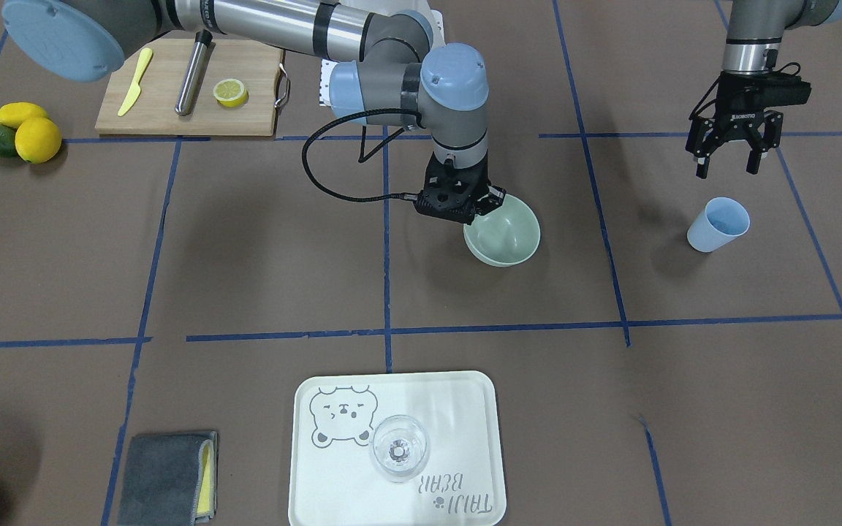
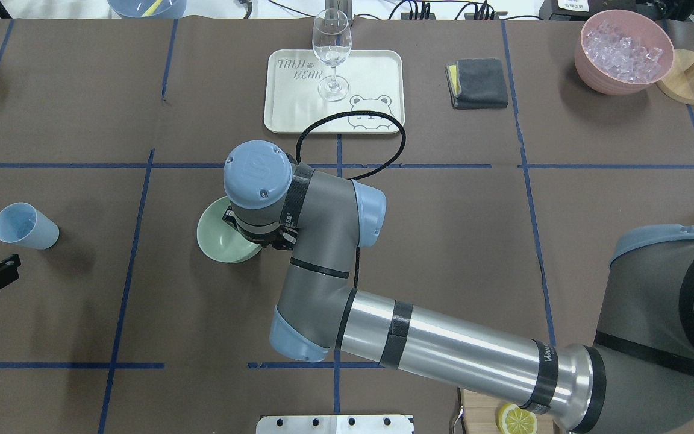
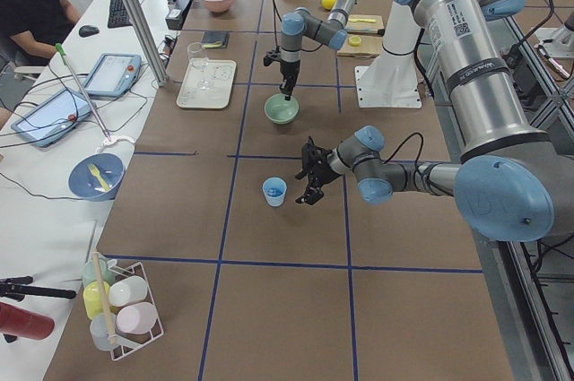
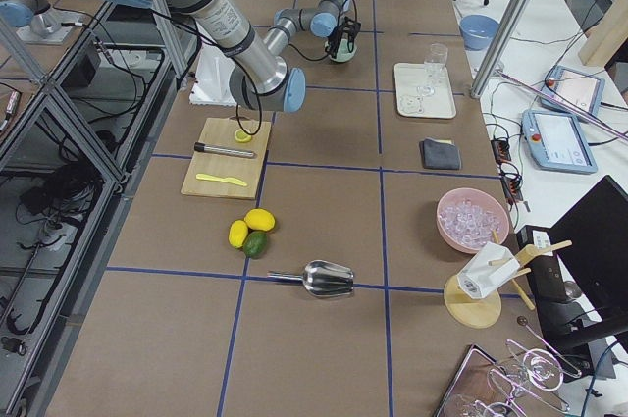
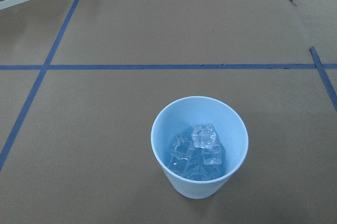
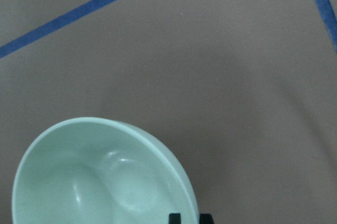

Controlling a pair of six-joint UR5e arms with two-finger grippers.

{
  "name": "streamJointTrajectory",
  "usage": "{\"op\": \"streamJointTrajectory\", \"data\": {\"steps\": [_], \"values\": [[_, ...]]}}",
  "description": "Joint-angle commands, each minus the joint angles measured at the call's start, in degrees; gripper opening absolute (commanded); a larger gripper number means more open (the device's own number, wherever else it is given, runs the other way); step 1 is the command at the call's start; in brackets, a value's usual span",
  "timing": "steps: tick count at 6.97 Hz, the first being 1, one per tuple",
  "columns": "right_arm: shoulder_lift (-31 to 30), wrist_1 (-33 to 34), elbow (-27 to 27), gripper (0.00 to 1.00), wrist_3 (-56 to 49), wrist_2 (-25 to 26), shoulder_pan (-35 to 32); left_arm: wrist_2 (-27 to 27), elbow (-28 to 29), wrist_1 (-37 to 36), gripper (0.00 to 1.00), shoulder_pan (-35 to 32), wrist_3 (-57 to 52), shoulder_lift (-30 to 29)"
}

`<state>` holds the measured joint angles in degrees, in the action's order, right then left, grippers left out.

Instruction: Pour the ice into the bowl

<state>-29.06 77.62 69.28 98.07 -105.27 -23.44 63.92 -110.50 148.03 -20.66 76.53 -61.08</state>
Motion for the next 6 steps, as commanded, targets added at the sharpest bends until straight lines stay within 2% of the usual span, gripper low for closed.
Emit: {"op": "streamJointTrajectory", "data": {"steps": [1, 3, 4, 6], "values": [[0.84, 0.60, 1.20, 1.00, 0.28, -0.11, -0.11, -3.35, 5.62, 1.64, 1.00, 0.71, 0.81, -4.46], [0.67, 9.96, 6.80, 1.00, -0.16, -0.63, -1.16, -6.17, 6.88, 1.73, 1.00, 0.80, 0.81, -5.90], [0.58, 14.10, 9.79, 1.00, -0.33, -0.81, -1.69, -10.00, 7.31, 2.17, 1.00, 1.14, 0.72, -6.07], [0.14, 19.12, 12.79, 1.00, -1.47, -0.99, -2.57, -12.67, 9.85, 2.09, 1.00, 1.50, 0.72, -8.77]]}}
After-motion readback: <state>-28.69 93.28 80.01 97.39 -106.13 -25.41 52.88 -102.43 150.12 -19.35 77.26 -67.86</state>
